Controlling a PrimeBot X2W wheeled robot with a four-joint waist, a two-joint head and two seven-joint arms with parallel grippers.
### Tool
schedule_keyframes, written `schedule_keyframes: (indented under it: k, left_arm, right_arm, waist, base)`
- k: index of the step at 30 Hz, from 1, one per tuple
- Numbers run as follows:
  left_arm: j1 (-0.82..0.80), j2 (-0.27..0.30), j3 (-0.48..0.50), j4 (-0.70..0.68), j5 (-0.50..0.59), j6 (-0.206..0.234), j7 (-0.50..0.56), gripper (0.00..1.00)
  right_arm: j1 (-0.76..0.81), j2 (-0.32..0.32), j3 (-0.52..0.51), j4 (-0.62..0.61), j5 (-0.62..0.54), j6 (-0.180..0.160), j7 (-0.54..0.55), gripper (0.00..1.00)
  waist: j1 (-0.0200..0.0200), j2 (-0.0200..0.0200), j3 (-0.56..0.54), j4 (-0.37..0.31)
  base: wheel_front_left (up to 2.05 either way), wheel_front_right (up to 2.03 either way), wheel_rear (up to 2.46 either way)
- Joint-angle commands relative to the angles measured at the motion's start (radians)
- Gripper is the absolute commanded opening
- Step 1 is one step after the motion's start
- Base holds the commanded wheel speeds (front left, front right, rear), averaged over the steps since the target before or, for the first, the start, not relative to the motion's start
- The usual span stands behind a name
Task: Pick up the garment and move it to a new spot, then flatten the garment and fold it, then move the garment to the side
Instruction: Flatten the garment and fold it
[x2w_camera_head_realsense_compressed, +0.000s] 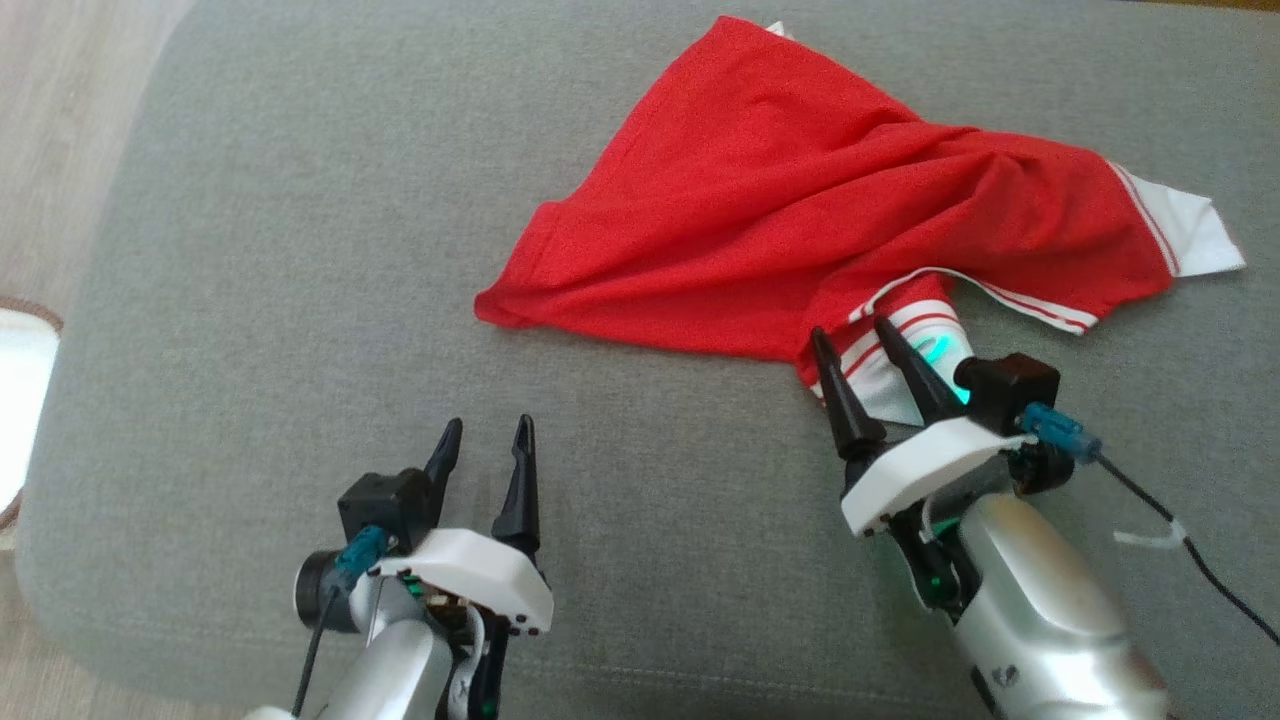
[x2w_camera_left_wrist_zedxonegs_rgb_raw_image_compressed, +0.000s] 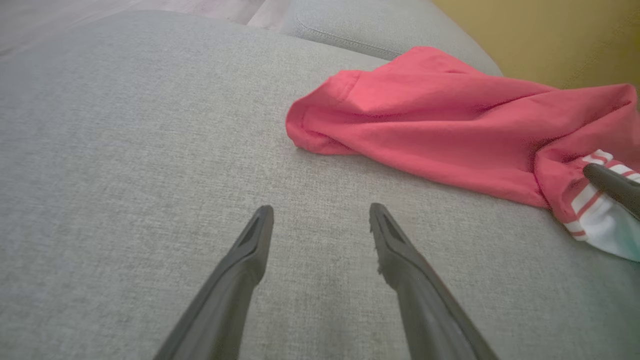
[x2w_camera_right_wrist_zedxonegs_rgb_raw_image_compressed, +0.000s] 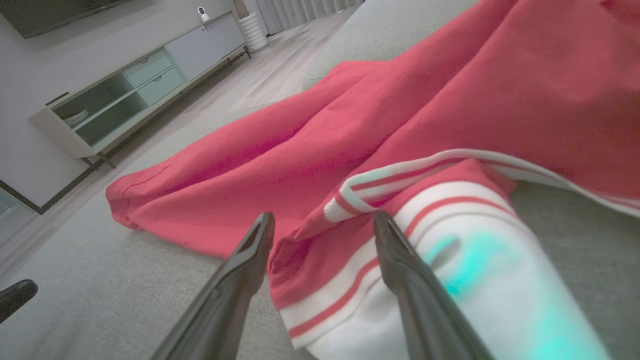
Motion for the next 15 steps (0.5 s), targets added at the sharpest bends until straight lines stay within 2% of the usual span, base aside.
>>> schedule_keyframes:
  k: [1,6,7,8,9,10,15]
  left_arm:
    - [-0.029,0.009,0.029,-0.038,0.008,0.008,-0.005,1.0]
    - [-0.033,0.009,0.024,-0.054,0.006,0.014,-0.005,1.0]
    - [-0.033,0.009,0.023,-0.055,0.006,0.015,-0.005,1.0]
    - [-0.034,0.009,0.021,-0.056,0.005,0.015,-0.005,1.0]
    - [-0.034,0.009,0.021,-0.055,0.004,0.015,-0.005,1.0]
    - [-0.034,0.009,0.02,-0.055,0.002,0.016,-0.005,1.0]
    - [-0.03,0.009,0.027,-0.059,0.0,0.02,-0.005,1.0]
  right_arm:
    - [-0.04,0.018,0.021,-0.015,0.009,0.007,-0.008,1.0]
    - [-0.068,0.018,0.016,0.035,0.064,0.007,-0.013,0.99]
    - [-0.077,0.018,0.018,0.048,0.062,0.007,-0.013,0.91]
    - [-0.085,0.018,0.019,0.06,0.063,0.007,-0.015,0.7]
    - [-0.091,0.018,0.016,0.072,0.068,0.007,-0.016,0.25]
    - [-0.098,0.018,0.016,0.083,0.07,0.007,-0.017,0.01]
    - [-0.128,0.018,0.025,0.077,0.111,0.007,-0.031,0.0]
  waist:
    - [0.0,0.0,0.006,0.013]
    - [0.0,0.0,0.014,0.032]
    - [0.0,0.0,0.015,0.034]
    - [0.0,0.0,0.016,0.036]
    - [0.0,0.0,0.017,0.038]
    - [0.0,0.0,0.018,0.039]
    - [0.0,0.0,0.022,0.031]
  base:
    - [0.0,0.0,0.0]
    - [0.0,0.0,0.0]
    - [0.0,0.0,0.0]
    - [0.0,0.0,0.0]
    - [0.0,0.0,0.0]
    - [0.0,0.0,0.0]
    - [0.0,0.0,0.0]
